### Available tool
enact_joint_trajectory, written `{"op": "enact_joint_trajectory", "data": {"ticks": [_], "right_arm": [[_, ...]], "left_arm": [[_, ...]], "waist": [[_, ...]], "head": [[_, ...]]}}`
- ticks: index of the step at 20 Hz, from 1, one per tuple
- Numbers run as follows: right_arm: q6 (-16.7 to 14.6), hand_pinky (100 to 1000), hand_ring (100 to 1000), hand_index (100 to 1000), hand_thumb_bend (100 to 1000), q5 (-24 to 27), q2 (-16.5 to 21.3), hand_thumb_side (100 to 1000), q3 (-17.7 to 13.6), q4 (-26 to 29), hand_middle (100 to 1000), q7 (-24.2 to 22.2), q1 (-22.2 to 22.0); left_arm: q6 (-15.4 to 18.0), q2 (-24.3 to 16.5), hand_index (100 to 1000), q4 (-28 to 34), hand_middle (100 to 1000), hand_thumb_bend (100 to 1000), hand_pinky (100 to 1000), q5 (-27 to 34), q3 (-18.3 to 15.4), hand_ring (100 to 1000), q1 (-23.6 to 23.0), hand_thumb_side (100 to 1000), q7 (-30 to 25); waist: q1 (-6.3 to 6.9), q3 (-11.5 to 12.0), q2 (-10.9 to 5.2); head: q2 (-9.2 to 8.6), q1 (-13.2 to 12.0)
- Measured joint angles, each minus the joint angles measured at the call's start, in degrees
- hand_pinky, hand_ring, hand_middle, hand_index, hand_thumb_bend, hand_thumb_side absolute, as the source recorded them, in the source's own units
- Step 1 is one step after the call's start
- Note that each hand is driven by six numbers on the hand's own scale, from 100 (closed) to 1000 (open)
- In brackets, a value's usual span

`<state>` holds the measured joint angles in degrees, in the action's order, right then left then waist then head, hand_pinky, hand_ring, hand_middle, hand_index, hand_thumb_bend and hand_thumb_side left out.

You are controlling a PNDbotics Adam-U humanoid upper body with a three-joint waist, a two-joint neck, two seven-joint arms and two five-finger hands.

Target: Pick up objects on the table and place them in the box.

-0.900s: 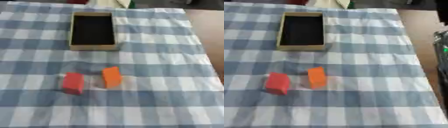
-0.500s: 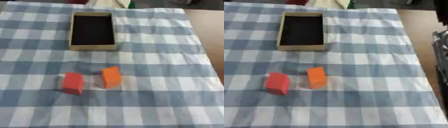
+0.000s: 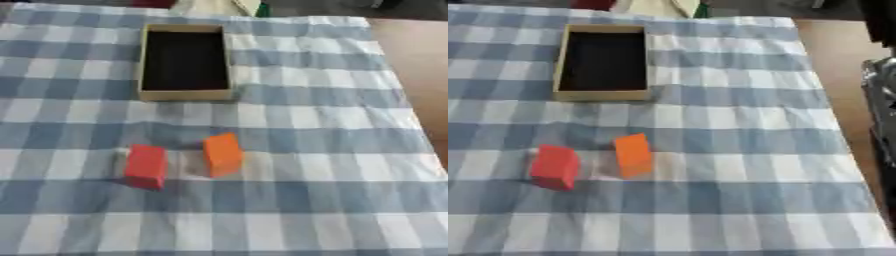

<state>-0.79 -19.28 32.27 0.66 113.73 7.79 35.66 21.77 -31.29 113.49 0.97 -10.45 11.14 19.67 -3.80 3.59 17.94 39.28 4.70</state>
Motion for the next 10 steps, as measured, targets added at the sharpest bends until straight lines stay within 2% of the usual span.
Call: {"op": "enact_joint_trajectory", "data": {"ticks": [6, 10], "right_arm": [[1.26, 831, 763, 715, 124, -3.09, 6.17, 985, 7.17, 0.00, 519, -8.33, 5.46], [1.85, 828, 766, 720, 120, -3.46, 8.41, 994, 11.15, -0.02, 528, -13.00, 7.90]], "left_arm": [[-0.09, 0.00, 793, 0.00, 630, 100, 734, 0.11, 0.16, 646, 0.03, 843, -0.47], [-0.17, 0.00, 793, 0.00, 630, 100, 735, 0.52, 0.54, 645, 0.14, 846, -0.97]], "waist": [[-0.24, 0.38, -0.29], [-0.44, 0.66, -0.31]], "head": [[0.09, 0.26], [0.30, 0.39]]}}
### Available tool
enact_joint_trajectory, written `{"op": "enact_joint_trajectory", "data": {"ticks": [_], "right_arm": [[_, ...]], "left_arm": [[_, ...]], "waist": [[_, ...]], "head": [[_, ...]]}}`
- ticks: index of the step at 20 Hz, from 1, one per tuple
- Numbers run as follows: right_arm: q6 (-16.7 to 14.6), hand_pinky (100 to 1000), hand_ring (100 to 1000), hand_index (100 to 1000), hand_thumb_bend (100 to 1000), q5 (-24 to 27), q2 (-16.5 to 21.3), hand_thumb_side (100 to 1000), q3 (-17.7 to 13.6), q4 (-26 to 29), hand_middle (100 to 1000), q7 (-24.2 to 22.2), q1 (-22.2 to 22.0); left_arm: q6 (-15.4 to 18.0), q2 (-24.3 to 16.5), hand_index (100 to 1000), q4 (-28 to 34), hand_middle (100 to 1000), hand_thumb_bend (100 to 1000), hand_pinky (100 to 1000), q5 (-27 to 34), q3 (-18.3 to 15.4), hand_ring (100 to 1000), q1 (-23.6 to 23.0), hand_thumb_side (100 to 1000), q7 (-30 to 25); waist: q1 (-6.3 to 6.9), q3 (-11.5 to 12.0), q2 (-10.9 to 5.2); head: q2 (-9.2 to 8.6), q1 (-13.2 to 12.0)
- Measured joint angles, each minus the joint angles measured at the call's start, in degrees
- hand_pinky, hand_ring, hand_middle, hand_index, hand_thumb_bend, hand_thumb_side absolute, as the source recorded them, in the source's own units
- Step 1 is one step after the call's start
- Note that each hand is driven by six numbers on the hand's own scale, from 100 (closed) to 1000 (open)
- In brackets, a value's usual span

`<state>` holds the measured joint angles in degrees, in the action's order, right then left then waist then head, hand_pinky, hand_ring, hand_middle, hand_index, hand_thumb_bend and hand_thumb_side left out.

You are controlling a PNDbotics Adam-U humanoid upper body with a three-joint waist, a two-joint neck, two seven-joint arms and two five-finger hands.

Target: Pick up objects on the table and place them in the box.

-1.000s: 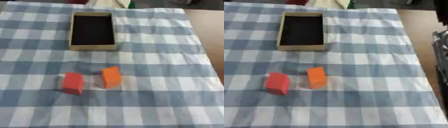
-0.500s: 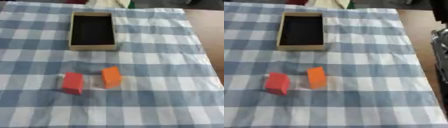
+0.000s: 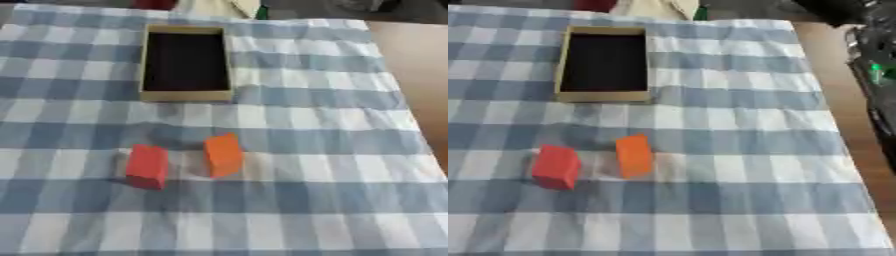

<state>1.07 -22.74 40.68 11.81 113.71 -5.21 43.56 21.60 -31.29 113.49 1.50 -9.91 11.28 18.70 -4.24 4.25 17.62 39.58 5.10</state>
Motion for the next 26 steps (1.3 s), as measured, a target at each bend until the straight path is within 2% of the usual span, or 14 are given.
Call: {"op": "enact_joint_trajectory", "data": {"ticks": [6, 13, 18, 21, 24, 26], "right_arm": [[-0.17, 828, 767, 723, 112, -0.34, 1.30, 1000, 5.64, -1.12, 536, -6.29, 3.33], [-0.45, 831, 768, 722, 138, 0.10, 1.51, 989, 10.41, -2.64, 542, -10.40, 3.87], [-0.38, 834, 775, 747, 234, 1.48, 1.55, 952, 13.33, -3.41, 554, -13.20, 4.37], [-0.21, 838, 792, 796, 338, 1.65, 1.52, 919, 14.32, -3.51, 573, -14.47, 4.92], [-0.20, 849, 809, 813, 441, 1.59, 1.33, 841, 15.09, -3.53, 587, -15.78, 5.31], [-0.15, 855, 818, 813, 477, 1.60, 0.82, 739, 15.60, -3.70, 600, -16.91, 5.38]], "left_arm": [[-0.08, -0.01, 793, 0.00, 631, 100, 735, 0.23, 0.27, 644, 0.01, 847, -0.58], [-0.14, -0.04, 793, 0.00, 631, 100, 735, 0.48, 0.52, 644, 0.01, 848, -0.76], [-0.10, -0.06, 793, 0.00, 632, 100, 735, 0.49, 0.54, 644, 0.01, 848, -0.84], [-0.11, -0.06, 793, 0.00, 632, 100, 735, 0.50, 0.55, 644, 0.01, 848, -0.91], [-0.16, -0.06, 793, 0.00, 632, 100, 735, 0.51, 0.55, 643, 0.01, 849, -1.00], [-0.19, -0.06, 793, 0.00, 632, 100, 735, 0.52, 0.56, 644, 0.01, 850, -1.04]], "waist": [[-0.09, 0.07, -0.12], [-0.09, 0.06, -0.24], [-0.09, -0.01, -0.29], [-0.09, -0.03, -0.32], [-0.10, -0.03, -0.34], [-0.10, -0.02, -0.34]], "head": [[0.15, 0.18], [0.17, 0.30], [0.18, 0.38], [0.19, 0.39], [0.20, 0.39], [0.20, 0.39]]}}
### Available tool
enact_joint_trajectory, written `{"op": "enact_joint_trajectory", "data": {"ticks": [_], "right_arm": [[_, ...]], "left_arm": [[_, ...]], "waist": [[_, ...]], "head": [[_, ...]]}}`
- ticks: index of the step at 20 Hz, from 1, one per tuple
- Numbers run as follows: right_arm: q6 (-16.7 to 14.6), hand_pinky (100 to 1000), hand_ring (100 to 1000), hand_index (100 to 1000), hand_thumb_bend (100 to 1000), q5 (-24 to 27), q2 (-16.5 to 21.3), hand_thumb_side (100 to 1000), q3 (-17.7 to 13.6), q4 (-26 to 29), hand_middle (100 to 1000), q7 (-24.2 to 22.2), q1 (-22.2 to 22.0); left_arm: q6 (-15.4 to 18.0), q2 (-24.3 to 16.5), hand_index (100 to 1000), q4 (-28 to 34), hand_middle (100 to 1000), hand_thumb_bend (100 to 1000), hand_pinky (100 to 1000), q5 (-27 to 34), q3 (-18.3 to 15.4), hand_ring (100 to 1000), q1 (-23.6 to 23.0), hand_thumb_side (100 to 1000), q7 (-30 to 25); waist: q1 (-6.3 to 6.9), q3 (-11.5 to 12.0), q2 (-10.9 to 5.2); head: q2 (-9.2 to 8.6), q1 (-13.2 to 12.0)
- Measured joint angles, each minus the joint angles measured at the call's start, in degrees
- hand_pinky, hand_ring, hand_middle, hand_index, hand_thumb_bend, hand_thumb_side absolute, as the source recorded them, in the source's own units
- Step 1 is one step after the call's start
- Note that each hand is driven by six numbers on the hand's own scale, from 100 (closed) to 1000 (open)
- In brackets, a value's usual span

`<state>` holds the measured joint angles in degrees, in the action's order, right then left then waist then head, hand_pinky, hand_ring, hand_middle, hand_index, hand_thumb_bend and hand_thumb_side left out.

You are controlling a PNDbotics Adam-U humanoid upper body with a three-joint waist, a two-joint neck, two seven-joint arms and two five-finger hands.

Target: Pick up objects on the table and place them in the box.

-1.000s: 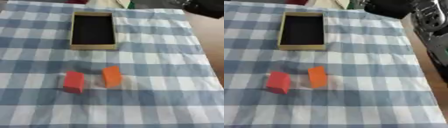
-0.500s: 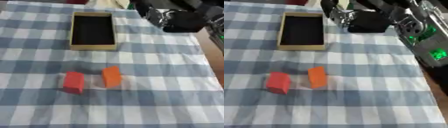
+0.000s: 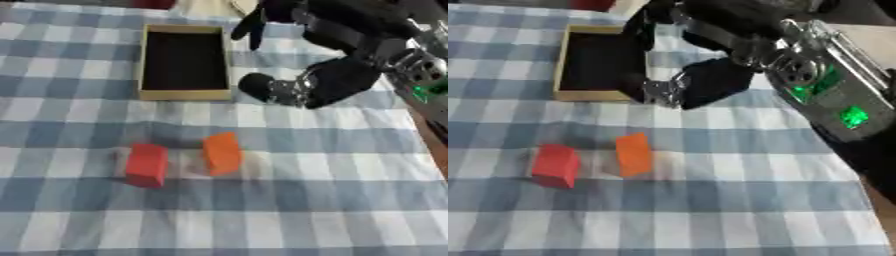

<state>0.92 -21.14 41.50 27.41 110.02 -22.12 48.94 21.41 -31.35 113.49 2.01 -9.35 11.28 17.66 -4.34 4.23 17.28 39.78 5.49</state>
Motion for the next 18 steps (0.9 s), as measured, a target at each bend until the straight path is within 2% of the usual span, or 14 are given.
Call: {"op": "enact_joint_trajectory", "data": {"ticks": [3, 4, 5, 6, 8, 11, 12, 14, 18], "right_arm": [[0.48, 862, 836, 797, 526, 0.11, -0.79, 546, 0.56, -0.58, 613, -2.22, 0.28], [0.77, 869, 844, 790, 525, 0.14, -1.05, 453, 0.68, -0.84, 606, -2.91, 0.47], [1.16, 871, 845, 790, 522, 0.26, -1.34, 438, 0.80, -1.08, 604, -3.56, 0.48], [1.63, 888, 852, 794, 510, 0.56, -1.57, 322, 0.89, -1.36, 604, -4.16, 0.49], [2.79, 904, 862, 788, 507, 1.55, -2.01, 195, 1.11, -1.89, 605, -5.49, 0.49], [4.81, 911, 871, 779, 511, 3.67, -2.52, 116, 1.53, -2.33, 618, -7.83, 0.48], [5.39, 913, 871, 778, 430, 4.26, -2.69, 149, 1.58, -2.33, 618, -8.60, 0.48], [6.43, 914, 873, 772, 403, 5.15, -2.95, 100, 1.68, -2.33, 619, -9.88, 0.48], [7.95, 918, 879, 775, 368, 6.03, -3.40, 100, 2.32, -2.33, 626, -12.10, 0.37]], "left_arm": [[-0.05, 0.00, 793, 0.00, 633, 100, 735, 0.02, 0.00, 644, 0.00, 850, -0.09], [-0.05, 0.00, 793, 0.00, 633, 100, 735, 0.03, 0.01, 643, 0.00, 851, -0.10], [-0.04, 0.00, 793, 0.00, 633, 100, 735, 0.03, 0.01, 643, 0.00, 851, -0.12], [-0.03, 0.00, 793, 0.00, 633, 100, 736, 0.04, 0.01, 643, 0.00, 851, -0.14], [-0.02, 0.00, 793, 0.00, 633, 100, 736, 0.05, 0.01, 643, 0.00, 850, -0.16], [-0.03, 0.00, 793, 0.00, 633, 100, 736, 0.09, 0.01, 643, 0.00, 850, -0.17], [-0.03, 0.00, 793, 0.00, 634, 100, 737, 0.10, 0.01, 644, 0.00, 849, -0.17], [-0.05, 0.00, 793, 0.00, 634, 100, 737, 0.19, 0.01, 644, 0.00, 847, -0.19], [-0.09, 0.00, 793, 0.00, 634, 100, 737, 0.32, 0.01, 644, 0.00, 846, -0.23]], "waist": [[0.00, 0.01, -0.01], [0.00, 0.01, -0.01], [-0.01, 0.02, -0.02], [-0.01, 0.03, -0.02], [-0.01, 0.04, -0.03], [-0.01, 0.05, -0.03], [-0.01, 0.05, -0.03], [-0.01, 0.06, -0.04], [-0.01, 0.06, -0.08]], "head": [[0.00, 0.00], [0.00, 0.00], [0.00, 0.00], [0.00, 0.00], [0.01, 0.00], [0.01, 0.00], [0.01, 0.00], [0.02, 0.00], [0.06, 0.00]]}}
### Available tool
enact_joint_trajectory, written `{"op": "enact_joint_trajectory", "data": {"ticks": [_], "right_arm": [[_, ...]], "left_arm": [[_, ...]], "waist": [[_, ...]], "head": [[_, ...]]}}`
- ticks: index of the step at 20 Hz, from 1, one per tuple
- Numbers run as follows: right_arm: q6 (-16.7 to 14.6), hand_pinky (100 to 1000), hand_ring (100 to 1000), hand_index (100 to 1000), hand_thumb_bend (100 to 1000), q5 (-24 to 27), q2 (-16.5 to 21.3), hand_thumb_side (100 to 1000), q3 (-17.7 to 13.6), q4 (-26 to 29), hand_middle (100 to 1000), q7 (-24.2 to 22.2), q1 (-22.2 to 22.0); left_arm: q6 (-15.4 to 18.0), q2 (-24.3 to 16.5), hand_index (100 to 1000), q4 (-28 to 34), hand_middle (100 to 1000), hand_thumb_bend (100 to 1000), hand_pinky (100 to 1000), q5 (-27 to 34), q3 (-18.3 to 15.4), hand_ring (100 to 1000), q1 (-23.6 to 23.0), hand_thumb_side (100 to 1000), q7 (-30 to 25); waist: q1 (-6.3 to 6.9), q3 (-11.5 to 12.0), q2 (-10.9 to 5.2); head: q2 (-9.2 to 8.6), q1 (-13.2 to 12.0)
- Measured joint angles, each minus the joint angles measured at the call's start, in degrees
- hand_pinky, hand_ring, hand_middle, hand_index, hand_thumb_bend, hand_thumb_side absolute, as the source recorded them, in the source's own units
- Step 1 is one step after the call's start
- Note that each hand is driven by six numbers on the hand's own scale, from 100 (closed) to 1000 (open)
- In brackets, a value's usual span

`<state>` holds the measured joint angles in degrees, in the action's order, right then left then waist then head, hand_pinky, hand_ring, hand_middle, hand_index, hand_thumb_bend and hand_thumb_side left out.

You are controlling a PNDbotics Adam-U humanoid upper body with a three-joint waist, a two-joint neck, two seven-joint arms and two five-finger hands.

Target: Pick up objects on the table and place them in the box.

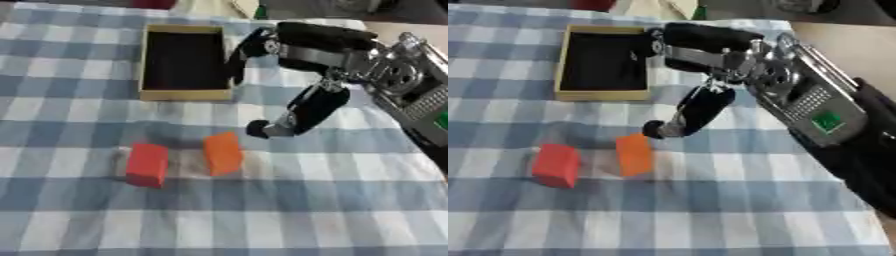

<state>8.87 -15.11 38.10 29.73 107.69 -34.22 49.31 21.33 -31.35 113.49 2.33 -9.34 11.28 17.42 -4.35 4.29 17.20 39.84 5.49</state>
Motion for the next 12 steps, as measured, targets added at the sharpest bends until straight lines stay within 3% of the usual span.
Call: {"op": "enact_joint_trajectory", "data": {"ticks": [8, 12], "right_arm": [[0.86, 920, 902, 784, 437, -0.02, -0.35, 100, 0.80, -0.69, 657, -2.72, -0.95], [0.35, 916, 905, 795, 489, -2.00, -1.05, 182, 1.55, -2.10, 670, -3.36, -1.04]], "left_arm": [[-0.06, 0.00, 793, 0.00, 634, 100, 737, 0.16, 0.00, 643, 0.00, 837, -0.10], [-0.13, 0.00, 793, 0.00, 634, 100, 737, 0.16, 0.00, 642, 0.00, 836, -0.19]], "waist": [[0.00, 0.00, -0.10], [0.01, 0.00, -0.10]], "head": [[0.41, 0.04], [0.42, 0.19]]}}
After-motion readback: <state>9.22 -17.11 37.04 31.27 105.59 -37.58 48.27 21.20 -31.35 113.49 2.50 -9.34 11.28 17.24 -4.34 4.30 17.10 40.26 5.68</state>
